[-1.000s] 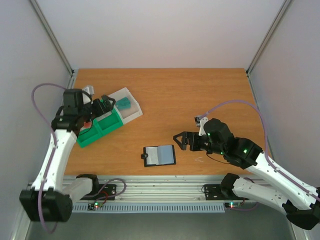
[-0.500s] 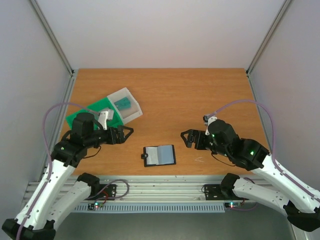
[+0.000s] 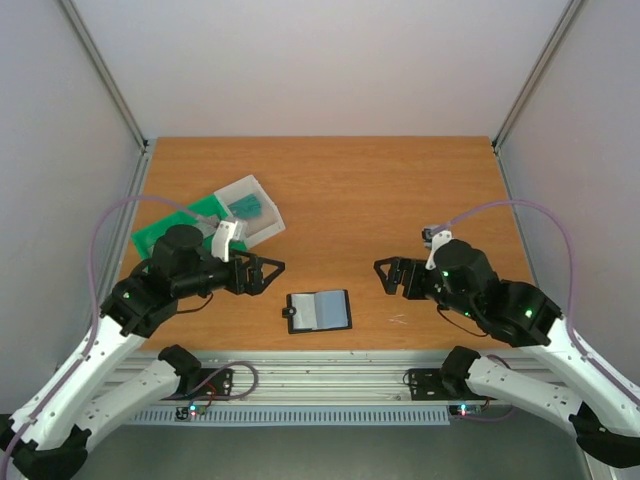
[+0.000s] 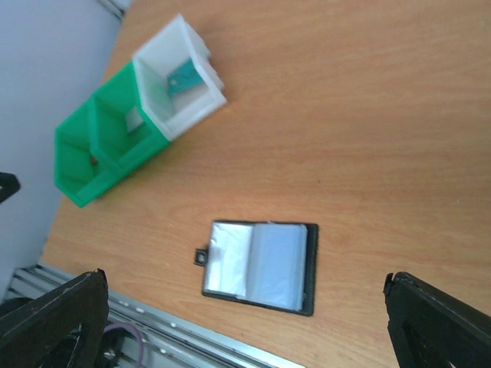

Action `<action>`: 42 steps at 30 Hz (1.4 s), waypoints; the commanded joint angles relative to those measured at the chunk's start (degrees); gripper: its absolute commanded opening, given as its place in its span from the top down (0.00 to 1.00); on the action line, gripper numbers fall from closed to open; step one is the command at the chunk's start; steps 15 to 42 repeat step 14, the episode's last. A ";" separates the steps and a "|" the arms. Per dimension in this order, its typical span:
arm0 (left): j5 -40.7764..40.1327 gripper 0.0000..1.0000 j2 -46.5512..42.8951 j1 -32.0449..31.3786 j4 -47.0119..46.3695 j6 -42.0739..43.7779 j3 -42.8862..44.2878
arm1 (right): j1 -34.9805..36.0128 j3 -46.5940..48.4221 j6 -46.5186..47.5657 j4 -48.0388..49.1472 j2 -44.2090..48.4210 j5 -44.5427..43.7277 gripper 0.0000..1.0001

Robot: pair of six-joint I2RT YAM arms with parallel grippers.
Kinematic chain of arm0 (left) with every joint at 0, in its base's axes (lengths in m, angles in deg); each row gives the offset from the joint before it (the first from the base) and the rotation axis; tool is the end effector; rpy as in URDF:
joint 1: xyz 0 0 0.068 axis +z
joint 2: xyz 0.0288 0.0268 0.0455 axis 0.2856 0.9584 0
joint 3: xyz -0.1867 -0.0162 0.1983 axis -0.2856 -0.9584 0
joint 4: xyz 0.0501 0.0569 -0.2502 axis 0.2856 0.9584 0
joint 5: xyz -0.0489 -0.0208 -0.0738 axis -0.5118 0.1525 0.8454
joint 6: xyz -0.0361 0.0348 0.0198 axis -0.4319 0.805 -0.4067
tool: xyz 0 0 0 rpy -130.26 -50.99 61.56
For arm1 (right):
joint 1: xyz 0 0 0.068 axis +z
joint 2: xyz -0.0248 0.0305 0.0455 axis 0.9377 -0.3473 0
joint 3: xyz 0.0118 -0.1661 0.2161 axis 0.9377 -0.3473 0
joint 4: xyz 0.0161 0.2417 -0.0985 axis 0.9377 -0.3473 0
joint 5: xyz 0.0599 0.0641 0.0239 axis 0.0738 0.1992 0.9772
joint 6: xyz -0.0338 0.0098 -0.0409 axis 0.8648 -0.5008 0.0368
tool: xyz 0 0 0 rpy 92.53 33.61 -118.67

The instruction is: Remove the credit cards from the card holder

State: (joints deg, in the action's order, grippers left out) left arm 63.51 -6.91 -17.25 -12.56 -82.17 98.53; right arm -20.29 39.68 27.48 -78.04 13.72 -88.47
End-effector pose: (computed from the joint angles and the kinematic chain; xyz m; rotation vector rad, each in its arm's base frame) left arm 0.1155 -0.0943 0.3337 0.3717 2.1977 -1.0499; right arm 0.0862 0.0925 0.3496 -0.5509 2.1801 0.4741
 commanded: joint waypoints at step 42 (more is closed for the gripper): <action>-9.03 0.01 -6.22 -0.23 -2.30 0.47 0.87 | -0.08 1.21 -0.48 0.10 3.63 1.57 0.02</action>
